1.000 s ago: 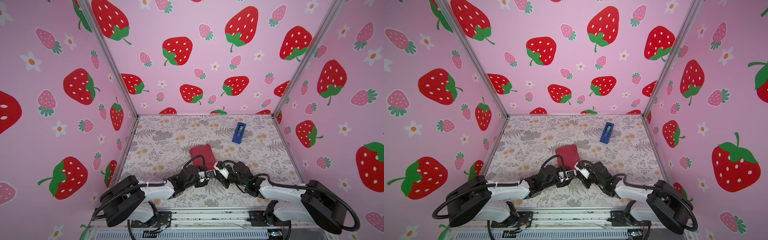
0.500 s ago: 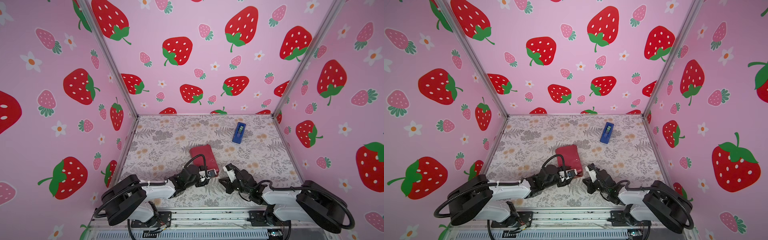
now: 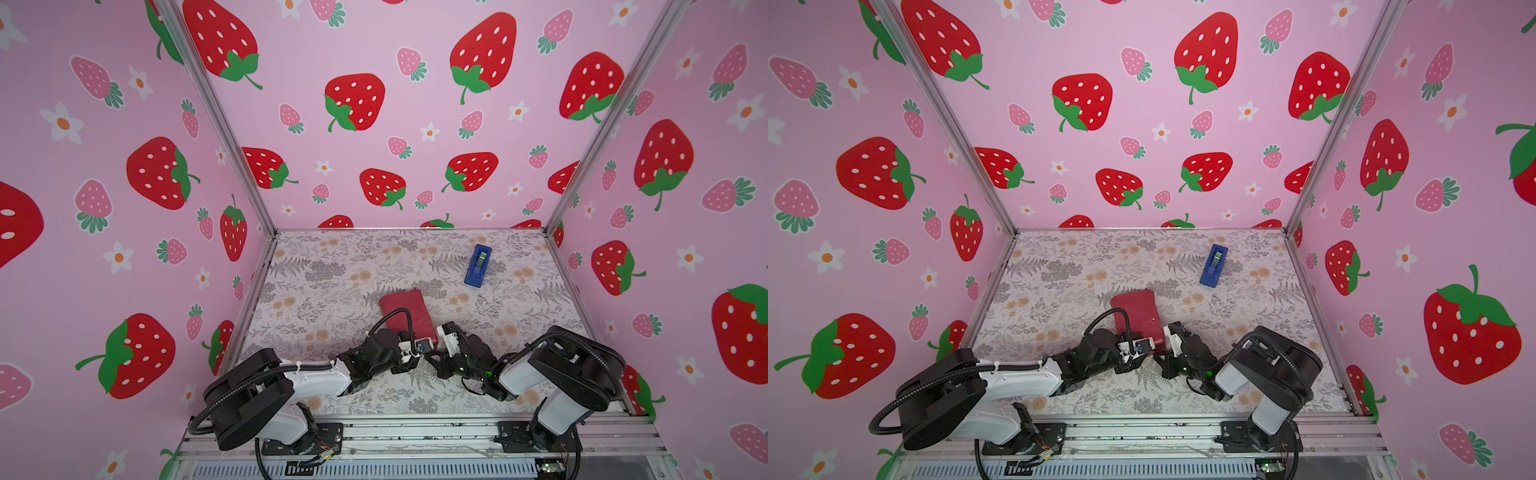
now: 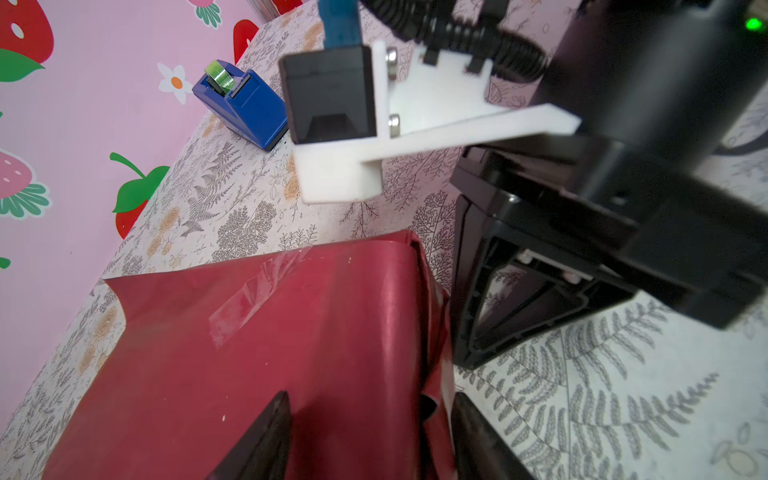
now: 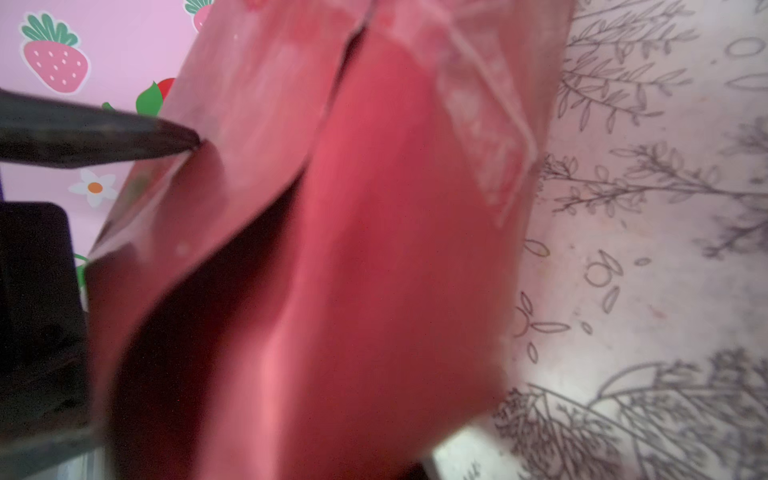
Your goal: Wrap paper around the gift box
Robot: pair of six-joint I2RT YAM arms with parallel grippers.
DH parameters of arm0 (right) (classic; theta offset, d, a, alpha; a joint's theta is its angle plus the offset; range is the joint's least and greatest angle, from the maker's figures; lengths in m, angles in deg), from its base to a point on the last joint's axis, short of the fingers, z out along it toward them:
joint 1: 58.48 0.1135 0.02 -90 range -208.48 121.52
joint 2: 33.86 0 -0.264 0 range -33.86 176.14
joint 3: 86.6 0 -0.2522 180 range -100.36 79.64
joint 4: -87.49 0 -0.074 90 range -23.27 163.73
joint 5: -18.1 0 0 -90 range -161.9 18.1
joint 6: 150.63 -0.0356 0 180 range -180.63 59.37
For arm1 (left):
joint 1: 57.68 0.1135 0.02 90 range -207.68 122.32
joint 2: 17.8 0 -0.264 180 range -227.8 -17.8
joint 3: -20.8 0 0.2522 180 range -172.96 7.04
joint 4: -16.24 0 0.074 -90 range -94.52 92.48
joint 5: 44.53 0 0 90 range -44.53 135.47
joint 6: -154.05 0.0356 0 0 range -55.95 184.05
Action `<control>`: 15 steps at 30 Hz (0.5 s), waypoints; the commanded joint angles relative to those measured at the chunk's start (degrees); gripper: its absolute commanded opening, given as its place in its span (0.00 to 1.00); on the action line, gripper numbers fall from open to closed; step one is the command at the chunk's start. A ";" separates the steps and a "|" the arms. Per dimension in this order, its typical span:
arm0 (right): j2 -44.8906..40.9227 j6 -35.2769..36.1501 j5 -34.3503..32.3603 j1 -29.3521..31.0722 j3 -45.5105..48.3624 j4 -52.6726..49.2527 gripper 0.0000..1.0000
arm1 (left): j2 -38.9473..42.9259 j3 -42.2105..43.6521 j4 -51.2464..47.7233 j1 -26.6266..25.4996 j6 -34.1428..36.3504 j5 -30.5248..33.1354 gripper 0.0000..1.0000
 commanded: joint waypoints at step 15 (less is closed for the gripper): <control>-3.17 -3.12 -0.13 0.54 -2.24 1.27 0.00 | -1.37 -0.95 -9.00 -0.81 -0.43 0.42 0.62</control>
